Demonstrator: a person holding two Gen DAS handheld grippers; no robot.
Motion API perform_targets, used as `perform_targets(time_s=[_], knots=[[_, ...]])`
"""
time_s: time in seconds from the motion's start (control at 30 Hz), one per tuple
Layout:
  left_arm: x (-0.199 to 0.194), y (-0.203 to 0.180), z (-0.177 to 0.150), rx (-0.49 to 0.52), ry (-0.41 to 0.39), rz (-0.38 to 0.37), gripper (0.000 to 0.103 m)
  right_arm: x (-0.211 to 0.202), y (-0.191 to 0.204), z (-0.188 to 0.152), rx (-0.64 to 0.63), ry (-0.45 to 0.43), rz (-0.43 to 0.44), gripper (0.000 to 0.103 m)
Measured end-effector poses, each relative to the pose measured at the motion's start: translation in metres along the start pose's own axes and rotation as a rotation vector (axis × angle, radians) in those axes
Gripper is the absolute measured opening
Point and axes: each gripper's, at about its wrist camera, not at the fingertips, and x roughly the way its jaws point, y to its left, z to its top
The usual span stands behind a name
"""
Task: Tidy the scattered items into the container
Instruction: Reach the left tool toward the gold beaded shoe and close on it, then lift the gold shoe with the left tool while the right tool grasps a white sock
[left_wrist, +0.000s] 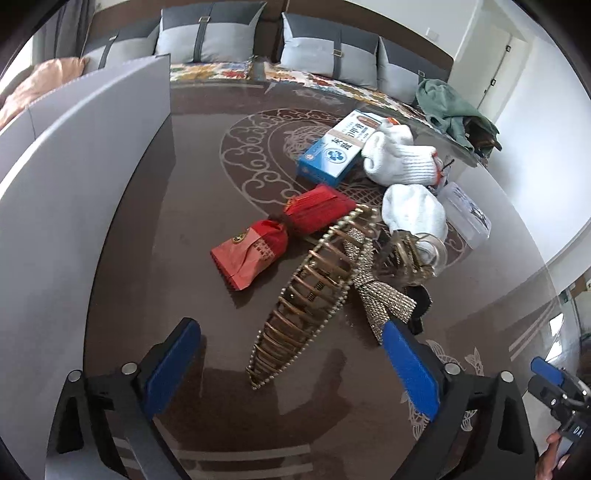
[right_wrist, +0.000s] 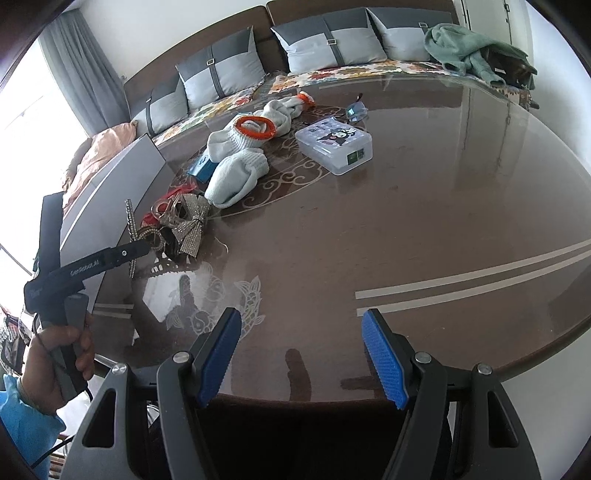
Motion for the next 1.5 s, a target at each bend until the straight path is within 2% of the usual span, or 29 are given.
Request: perform_targets(time_s=[0.1,0.17,0.2,0.23,0.67,0.93,1.23,1.37,1.5], knots=[[0.001,0.002,-0.001,-0.003,0.015,-0.013,0.069,0.001,0.0,0.0,0.002,0.004,-0.003,0.069],[-0.001,0.001,-0.003,-0.004,0.018,-0.027,0.049,0.002,-0.001,0.0,0.003,0.006,-0.004,0.069],[-0.002,0.002,-0.004,-0.012,0.025,-0.041,0.032,0.002,-0.001,0.0,0.002,0.007,-0.004,0.069],[-0.004,0.0,-0.006,-0.019,0.023,-0.045,0.026,0.002,-0.001,0.0,0.002,0.007,-0.004,0.069],[-0.047,-0.032,-0.044,-0.101,-0.051,-0.027,0.024,-0.005,-0.005,0.004,0.008,-0.056,0.035,0.069],[-0.049,-0.038,-0.05,-0.118,-0.064,-0.015,0.024,-0.007,-0.01,0.013,0.015,-0.101,0.072,0.069],[-0.05,-0.034,-0.053,-0.146,-0.069,-0.026,0.024,0.058,0.013,0.089,0.065,0.008,0.192,0.069],[-0.05,-0.036,-0.053,-0.141,-0.066,-0.021,0.024,0.096,0.019,0.122,0.191,0.095,0.254,0.069],[-0.05,-0.037,-0.053,-0.133,-0.068,-0.015,0.024,0.124,0.019,0.143,0.323,0.174,0.272,0.069]])
